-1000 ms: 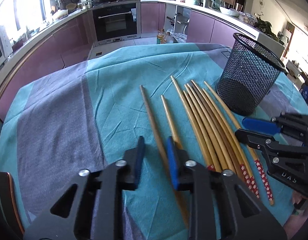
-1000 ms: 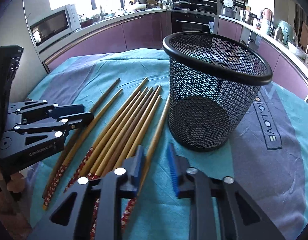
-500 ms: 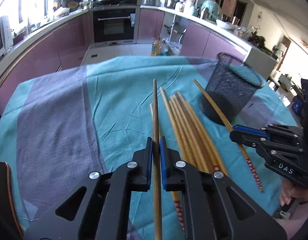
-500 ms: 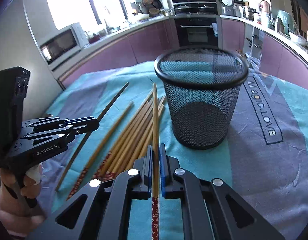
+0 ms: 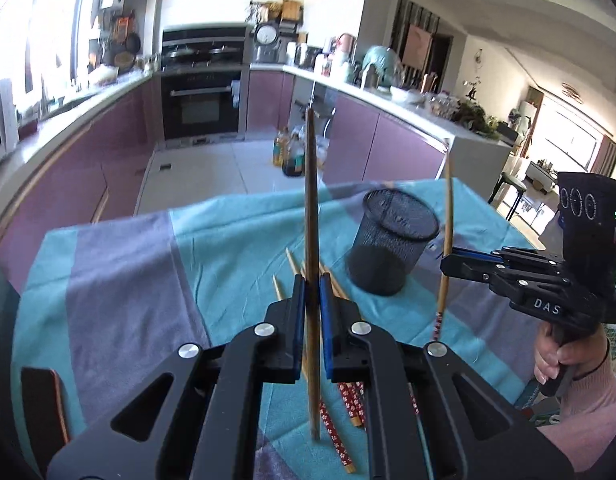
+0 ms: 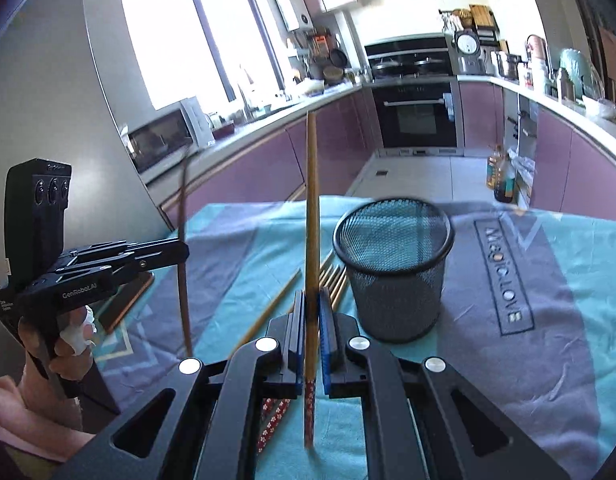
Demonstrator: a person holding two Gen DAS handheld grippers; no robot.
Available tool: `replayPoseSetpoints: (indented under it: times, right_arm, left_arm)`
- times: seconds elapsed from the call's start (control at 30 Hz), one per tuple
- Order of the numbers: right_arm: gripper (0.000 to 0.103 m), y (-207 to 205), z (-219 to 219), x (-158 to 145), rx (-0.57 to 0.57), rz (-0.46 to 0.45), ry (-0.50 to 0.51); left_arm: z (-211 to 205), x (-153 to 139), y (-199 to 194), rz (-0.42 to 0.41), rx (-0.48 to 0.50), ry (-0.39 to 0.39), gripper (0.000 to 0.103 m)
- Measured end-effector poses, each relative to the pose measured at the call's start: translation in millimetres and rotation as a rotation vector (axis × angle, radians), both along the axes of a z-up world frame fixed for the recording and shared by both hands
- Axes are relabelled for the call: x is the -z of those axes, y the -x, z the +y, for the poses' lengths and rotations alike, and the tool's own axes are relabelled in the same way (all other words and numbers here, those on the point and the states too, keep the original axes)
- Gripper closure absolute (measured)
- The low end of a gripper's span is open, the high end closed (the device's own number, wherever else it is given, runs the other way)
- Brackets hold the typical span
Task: Organize utensils
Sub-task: 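Lift the left tool's chopstick upright over the mesh cup while the right tool carries its chopstick there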
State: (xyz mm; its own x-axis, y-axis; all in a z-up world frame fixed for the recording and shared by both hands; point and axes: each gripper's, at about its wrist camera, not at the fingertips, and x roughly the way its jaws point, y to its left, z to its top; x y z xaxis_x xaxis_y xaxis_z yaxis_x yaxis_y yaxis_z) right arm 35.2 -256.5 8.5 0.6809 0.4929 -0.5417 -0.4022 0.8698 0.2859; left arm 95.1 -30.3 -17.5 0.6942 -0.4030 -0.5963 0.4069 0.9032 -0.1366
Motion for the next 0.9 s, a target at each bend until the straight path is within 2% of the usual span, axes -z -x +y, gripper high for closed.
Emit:
replayPoseSetpoints:
  times: [0.23, 0.33, 0.5, 0.67, 0.77, 0.9]
  right_arm:
    - [0.097, -1, -14, -28, 0.004, -0.077, -0.034]
    - [0.097, -3, -20, -42, 0.009, -0.11, -0.043]
    - [0.097, -9, -27, -68, 0.023, -0.177, -0.041]
    - [0.097, -16, -33, -88, 0.049, -0.228, -0.04]
    - [0.097, -23, -37, -91, 0.074, -0.243, -0.036]
    - [0.097, -39, -41, -84, 0.103, -0.223, -0.024]
  left_arm:
    - [-6, -49, 12, -0.087, 0.033, 0.054, 0.095]
    - [-11, -69, 11, -0.107, 0.049, 0.106, 0.095]
    - [-30, -101, 6, -0.143, 0.077, 0.15, 0.095]
    - [-54, -137, 8, -0.216, 0.119, 0.19, 0.095]
    - [-73, -147, 5, -0.231, 0.126, 0.181, 0.095]
    - [-98, -136, -4, -0.211, 0.124, 0.136, 0.095]
